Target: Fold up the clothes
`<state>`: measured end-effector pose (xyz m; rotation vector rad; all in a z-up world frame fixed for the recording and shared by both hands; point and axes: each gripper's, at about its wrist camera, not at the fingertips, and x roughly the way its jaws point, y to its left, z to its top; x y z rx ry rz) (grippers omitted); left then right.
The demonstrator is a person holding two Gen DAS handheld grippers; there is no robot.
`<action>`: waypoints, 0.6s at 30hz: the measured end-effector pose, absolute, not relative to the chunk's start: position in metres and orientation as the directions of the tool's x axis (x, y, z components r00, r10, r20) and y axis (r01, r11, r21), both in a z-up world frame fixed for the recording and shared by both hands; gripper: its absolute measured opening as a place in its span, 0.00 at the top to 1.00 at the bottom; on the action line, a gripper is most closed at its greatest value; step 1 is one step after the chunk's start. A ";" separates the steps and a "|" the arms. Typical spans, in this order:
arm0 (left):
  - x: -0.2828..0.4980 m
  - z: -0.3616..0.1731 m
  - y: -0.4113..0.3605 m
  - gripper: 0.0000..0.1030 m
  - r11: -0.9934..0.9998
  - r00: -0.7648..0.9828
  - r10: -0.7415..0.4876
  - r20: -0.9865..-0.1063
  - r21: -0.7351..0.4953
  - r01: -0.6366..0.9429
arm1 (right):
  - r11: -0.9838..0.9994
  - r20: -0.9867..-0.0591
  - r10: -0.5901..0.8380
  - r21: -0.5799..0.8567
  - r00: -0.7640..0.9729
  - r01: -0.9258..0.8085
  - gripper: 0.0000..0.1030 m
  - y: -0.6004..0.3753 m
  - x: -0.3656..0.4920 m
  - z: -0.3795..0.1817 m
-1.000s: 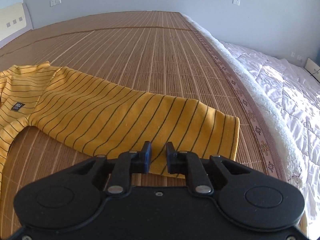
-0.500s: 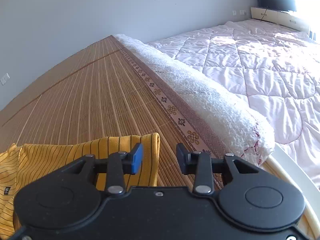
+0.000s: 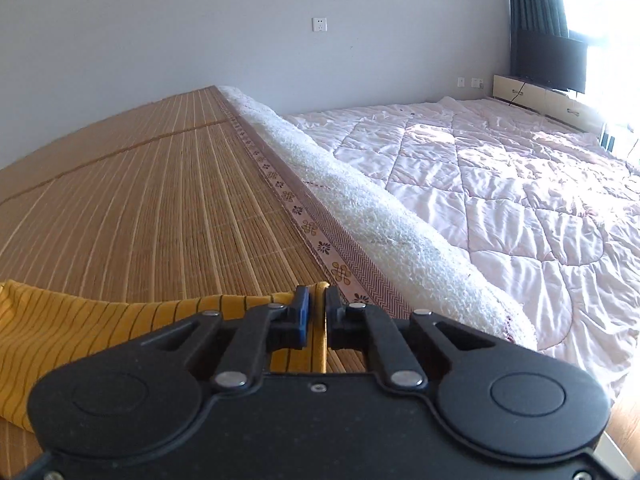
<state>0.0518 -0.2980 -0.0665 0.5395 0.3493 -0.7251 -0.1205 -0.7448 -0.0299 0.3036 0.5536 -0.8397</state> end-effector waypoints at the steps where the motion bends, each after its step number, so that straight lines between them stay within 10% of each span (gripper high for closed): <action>1: 0.052 -0.067 -0.298 0.20 0.622 0.704 -0.528 -0.475 0.347 0.702 | 0.640 -0.580 -0.625 0.003 0.523 0.768 0.86 -0.743 -0.117 -0.031; 18: 0.081 -0.031 -0.218 0.20 0.826 0.783 -0.429 -0.450 0.156 0.542 | 0.931 -0.539 -0.299 0.018 0.788 0.365 0.58 -0.612 -0.076 -0.010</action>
